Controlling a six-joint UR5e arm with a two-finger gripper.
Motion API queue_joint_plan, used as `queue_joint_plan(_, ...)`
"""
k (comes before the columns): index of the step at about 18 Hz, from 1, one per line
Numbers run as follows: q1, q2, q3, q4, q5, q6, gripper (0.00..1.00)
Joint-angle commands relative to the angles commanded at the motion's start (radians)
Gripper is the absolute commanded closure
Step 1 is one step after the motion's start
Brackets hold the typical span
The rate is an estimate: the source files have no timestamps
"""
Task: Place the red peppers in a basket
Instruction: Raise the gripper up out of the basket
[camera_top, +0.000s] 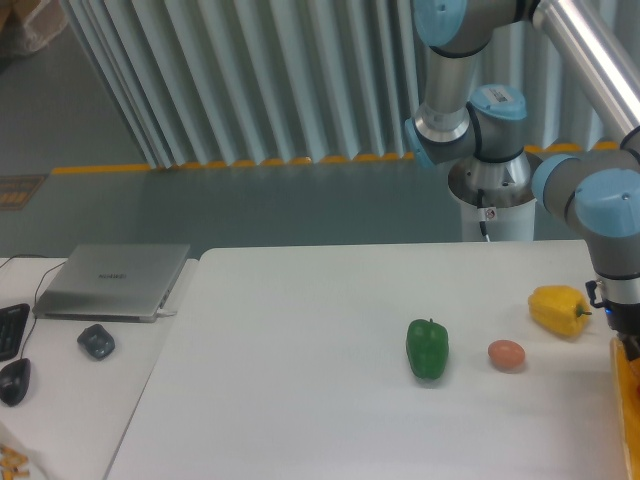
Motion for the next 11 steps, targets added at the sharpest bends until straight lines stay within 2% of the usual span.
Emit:
queue_joint_plan(3,-0.011,0.015,-0.002,-0.029,-0.011,0.0,0.0)
queue_joint_plan(8,-0.031,0.032,-0.003,-0.126,-0.02,-0.002,0.0)
queue_joint_plan(11,-0.057,0.049,-0.003,-0.181,-0.076,-0.012,0.0)
